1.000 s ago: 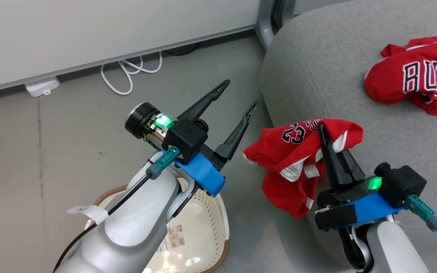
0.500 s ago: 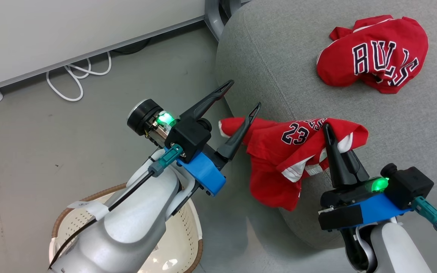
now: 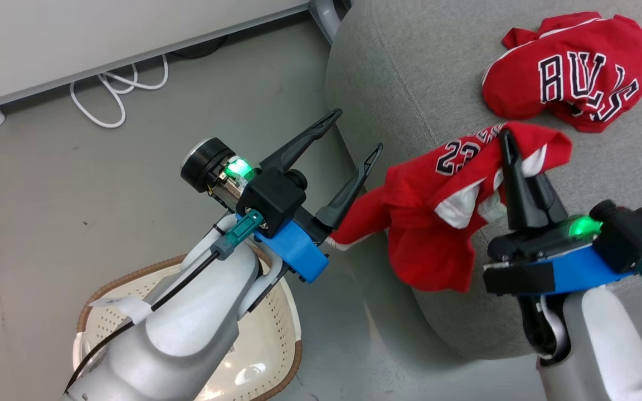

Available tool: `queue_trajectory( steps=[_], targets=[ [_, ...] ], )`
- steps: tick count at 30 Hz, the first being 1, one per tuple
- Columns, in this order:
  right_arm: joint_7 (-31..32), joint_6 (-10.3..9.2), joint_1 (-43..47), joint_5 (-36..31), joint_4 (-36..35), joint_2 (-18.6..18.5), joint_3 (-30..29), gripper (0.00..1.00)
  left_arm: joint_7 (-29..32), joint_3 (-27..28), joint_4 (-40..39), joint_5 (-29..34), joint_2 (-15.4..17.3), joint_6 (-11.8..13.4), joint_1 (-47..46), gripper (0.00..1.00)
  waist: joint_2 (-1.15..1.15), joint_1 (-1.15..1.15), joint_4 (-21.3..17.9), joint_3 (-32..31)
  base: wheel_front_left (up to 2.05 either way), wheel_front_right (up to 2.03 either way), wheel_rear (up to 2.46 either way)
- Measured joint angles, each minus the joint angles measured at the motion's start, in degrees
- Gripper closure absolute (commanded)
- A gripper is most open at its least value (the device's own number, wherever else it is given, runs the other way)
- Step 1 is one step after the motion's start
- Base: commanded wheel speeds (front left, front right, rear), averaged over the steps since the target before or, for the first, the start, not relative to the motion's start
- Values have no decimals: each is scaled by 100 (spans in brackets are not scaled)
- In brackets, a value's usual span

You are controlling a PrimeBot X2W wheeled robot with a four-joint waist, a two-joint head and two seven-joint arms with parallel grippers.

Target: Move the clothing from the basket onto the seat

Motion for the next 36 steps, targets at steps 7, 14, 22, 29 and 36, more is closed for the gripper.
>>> queue_trajectory(
  steps=[7,14,22,29,36],
  targets=[
    [-1,0,-1018,-155,-263,1,-477,100,0,78,-208,161,115,37,-192,0,0,0,123,454,0,0,0],
    [-1,0,-2615,-456,-565,-121,-1311,100,36,65,-361,291,245,37,-664,0,0,0,330,1201,0,0,0],
    [-1,1,-4168,-675,-711,-1196,-2232,100,79,-16,-502,437,358,34,-1072,0,0,1,556,2160,0,0,0],
    [-1,0,-4759,-639,-231,-2586,-3094,100,80,-75,-614,522,389,33,-1215,0,0,1,692,2742,0,0,0],
    [-2,0,-4414,-545,457,-2970,-3620,100,78,-109,-644,528,521,34,-1212,0,0,1,621,2834,0,0,0]
  ],
)
